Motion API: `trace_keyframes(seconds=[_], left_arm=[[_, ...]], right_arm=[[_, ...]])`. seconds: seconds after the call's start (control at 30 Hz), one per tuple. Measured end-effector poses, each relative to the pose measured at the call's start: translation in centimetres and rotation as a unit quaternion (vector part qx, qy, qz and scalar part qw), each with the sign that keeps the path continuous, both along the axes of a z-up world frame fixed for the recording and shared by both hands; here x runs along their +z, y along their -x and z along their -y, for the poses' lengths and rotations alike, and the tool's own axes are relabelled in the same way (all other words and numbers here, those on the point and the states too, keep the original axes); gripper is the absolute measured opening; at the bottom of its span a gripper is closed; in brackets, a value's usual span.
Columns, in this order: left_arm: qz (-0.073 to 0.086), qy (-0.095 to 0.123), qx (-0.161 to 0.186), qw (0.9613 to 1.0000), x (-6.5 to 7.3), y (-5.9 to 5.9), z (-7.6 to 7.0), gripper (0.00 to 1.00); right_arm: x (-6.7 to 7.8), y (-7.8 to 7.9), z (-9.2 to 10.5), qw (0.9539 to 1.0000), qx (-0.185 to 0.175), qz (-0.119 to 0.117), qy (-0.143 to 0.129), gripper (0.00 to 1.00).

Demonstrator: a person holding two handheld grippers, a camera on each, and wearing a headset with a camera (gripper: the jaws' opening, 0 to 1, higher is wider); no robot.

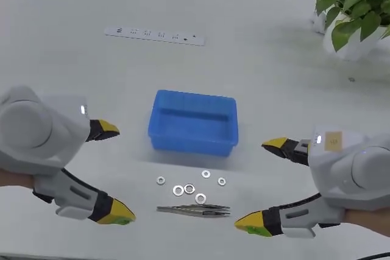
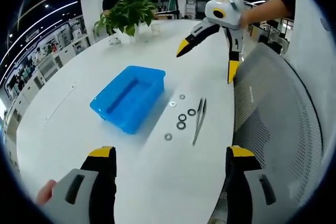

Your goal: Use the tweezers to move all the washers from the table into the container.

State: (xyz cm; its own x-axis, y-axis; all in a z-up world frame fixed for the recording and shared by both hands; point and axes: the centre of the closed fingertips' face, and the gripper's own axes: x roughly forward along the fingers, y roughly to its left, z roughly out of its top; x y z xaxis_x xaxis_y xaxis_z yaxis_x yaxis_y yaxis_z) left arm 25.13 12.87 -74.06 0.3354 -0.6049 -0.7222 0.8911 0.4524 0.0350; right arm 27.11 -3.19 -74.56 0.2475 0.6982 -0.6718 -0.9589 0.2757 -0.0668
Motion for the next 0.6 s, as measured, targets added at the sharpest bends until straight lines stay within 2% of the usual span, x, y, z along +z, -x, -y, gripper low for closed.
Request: trace_keyframes(seconds=[0.1,0.2,0.23,0.27,0.6], left_arm=[[-0.001,-0.001,0.0,1.0,-0.4,0.2,0.1,0.9],[-0.009,-0.002,0.0,1.0,-0.8,0.4,0.3,0.9],[-0.014,-0.003,0.002,0.9999,-1.0,0.5,0.3,0.89],[-0.029,-0.006,0.008,0.9995,-1.4,0.6,0.3,0.89],[-0.034,-0.005,-0.006,0.9994,-2.6,0.9,1.7,0.83]], right_arm=[[0.0,-0.1,0.0,1.0,-0.001,0.0,0.0,0.87],[-0.2,-0.1,0.0,1.0,-0.001,-0.003,0.0,0.86],[-0.2,0.0,0.0,1.0,-0.001,-0.004,0.001,0.86],[-0.4,0.0,-0.1,1.0,0.001,-0.006,0.002,0.86],[-1.8,1.3,-1.0,0.9993,0.027,-0.017,0.019,0.82]])
